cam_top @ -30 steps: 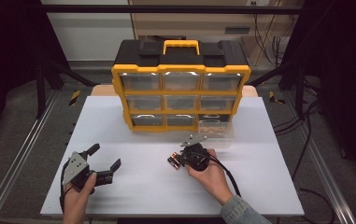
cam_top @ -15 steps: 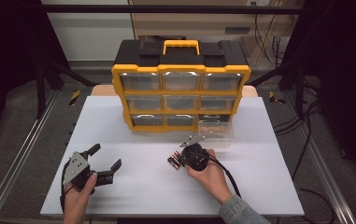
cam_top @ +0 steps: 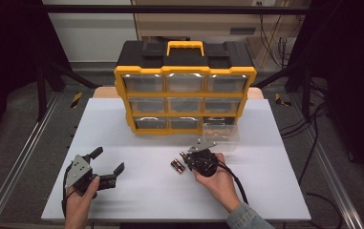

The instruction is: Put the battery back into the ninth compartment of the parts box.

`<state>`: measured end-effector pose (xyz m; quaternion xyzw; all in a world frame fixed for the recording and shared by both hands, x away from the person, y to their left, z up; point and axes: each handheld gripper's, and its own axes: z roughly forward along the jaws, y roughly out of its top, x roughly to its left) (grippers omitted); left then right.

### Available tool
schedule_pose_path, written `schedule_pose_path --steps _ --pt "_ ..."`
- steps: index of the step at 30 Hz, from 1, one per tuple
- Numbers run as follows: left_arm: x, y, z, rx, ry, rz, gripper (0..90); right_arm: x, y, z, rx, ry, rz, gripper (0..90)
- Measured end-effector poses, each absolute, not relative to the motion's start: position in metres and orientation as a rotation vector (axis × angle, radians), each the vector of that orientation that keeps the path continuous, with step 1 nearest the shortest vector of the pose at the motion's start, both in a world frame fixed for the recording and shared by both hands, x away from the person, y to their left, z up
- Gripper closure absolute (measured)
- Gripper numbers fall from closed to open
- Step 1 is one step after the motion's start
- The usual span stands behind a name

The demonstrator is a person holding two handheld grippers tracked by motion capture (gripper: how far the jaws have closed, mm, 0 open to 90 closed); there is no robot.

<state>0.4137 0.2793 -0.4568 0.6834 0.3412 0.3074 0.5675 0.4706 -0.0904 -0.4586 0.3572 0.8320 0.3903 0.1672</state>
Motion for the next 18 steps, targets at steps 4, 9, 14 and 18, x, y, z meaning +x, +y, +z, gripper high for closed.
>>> schedule_pose_path --steps 4,9,14,18 --pt "0.413 0.279 -0.456 1.605 0.803 0.727 2.0 0.462 -0.110 -0.432 1.012 2.262 1.234 76.6" --pt "0.413 0.279 -0.456 1.606 0.802 0.728 2.0 0.459 -0.139 -0.404 1.048 2.129 1.327 76.6" --pt "0.413 0.279 -0.457 1.606 0.806 0.729 2.0 0.467 -0.167 -0.391 1.091 2.036 1.338 76.6" --pt "0.413 0.280 -0.457 1.601 0.811 0.732 2.0 0.474 -0.180 -0.391 1.120 2.009 1.325 76.6"
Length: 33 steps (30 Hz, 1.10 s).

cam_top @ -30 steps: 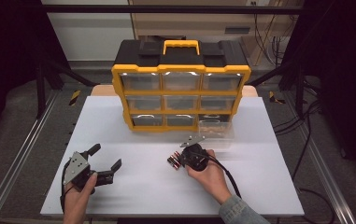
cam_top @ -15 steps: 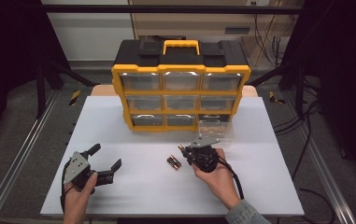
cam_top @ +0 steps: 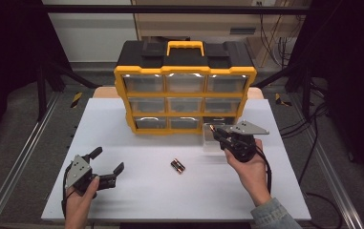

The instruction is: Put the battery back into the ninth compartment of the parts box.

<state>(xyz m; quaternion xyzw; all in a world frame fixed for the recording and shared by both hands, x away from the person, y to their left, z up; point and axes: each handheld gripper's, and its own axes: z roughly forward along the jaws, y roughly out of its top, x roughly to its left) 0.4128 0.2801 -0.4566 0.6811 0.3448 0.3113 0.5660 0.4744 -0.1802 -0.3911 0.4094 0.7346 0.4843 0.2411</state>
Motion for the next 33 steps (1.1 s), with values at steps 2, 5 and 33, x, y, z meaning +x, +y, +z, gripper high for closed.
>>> schedule_pose_path --steps 2,5,33 --pt "0.412 0.282 -0.456 1.594 0.814 0.734 2.0 0.476 -0.186 -0.392 1.124 1.997 1.328 76.6" --pt "0.412 0.284 -0.456 1.583 0.820 0.739 2.0 0.479 -0.191 -0.392 1.127 1.978 1.343 76.6" --pt "0.410 0.283 -0.453 1.576 0.810 0.769 2.1 0.470 -0.191 -0.395 1.087 1.912 1.404 17.8"
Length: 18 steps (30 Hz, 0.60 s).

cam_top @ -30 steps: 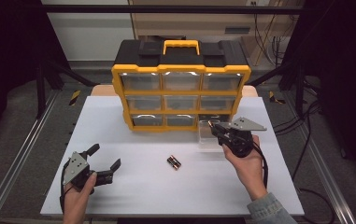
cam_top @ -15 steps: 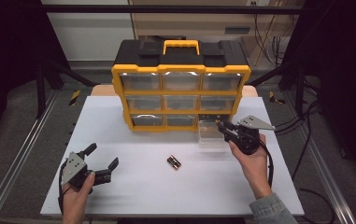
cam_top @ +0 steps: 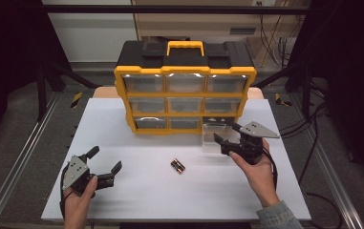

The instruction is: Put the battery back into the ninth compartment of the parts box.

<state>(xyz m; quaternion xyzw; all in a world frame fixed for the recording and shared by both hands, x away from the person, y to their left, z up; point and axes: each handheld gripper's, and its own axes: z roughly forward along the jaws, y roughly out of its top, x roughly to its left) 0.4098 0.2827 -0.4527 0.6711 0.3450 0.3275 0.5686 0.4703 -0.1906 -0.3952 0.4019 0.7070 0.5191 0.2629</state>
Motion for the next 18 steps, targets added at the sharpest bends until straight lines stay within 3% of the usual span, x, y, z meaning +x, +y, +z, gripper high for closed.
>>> schedule_pose_path --steps 18 --pt "0.405 0.285 -0.448 1.532 0.791 0.774 0.8 0.453 -0.138 -0.395 1.008 2.100 1.423 9.2"
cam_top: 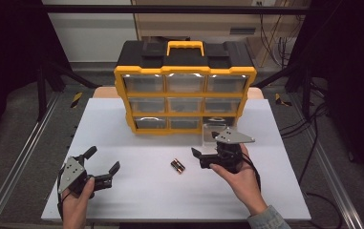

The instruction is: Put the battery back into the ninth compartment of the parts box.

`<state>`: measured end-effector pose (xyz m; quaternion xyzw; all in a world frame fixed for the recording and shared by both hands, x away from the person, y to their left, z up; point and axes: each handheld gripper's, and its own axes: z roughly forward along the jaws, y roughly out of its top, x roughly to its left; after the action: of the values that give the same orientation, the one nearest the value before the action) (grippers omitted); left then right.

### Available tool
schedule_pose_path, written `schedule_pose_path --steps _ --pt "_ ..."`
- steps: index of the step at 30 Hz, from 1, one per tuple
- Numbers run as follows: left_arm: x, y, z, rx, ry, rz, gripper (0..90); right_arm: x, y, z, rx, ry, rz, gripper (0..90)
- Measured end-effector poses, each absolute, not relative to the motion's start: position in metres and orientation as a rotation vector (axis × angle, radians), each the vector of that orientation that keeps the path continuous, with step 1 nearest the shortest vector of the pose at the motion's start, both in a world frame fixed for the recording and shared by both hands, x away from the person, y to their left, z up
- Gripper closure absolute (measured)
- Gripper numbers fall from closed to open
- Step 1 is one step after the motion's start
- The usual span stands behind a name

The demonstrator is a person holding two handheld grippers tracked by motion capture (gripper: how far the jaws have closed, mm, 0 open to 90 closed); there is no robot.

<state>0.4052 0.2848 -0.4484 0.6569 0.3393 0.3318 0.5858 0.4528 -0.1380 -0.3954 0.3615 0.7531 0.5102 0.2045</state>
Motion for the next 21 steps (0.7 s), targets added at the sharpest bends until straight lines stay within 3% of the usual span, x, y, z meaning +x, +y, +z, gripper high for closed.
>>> schedule_pose_path --steps 21 --pt "0.404 0.288 -0.450 1.540 0.789 0.770 0.9 0.446 -0.103 -0.402 0.907 2.228 1.328 9.4"
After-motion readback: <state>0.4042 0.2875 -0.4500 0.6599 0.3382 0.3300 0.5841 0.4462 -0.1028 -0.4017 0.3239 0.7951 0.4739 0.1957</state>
